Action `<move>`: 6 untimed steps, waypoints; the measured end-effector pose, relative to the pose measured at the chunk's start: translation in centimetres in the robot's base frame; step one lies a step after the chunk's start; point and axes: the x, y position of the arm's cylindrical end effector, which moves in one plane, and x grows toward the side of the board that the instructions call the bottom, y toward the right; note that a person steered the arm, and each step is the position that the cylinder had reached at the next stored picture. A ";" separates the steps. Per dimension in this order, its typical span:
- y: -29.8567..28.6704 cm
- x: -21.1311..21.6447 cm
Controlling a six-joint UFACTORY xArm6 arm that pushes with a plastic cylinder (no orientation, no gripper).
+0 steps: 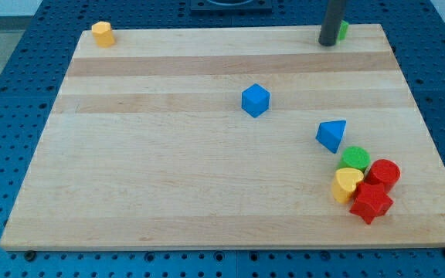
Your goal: Move your arm to the top left
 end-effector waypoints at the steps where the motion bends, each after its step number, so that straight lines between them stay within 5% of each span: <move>1: -2.4 1.8; 2: -6.4 6.0; 6: -6.4 7.1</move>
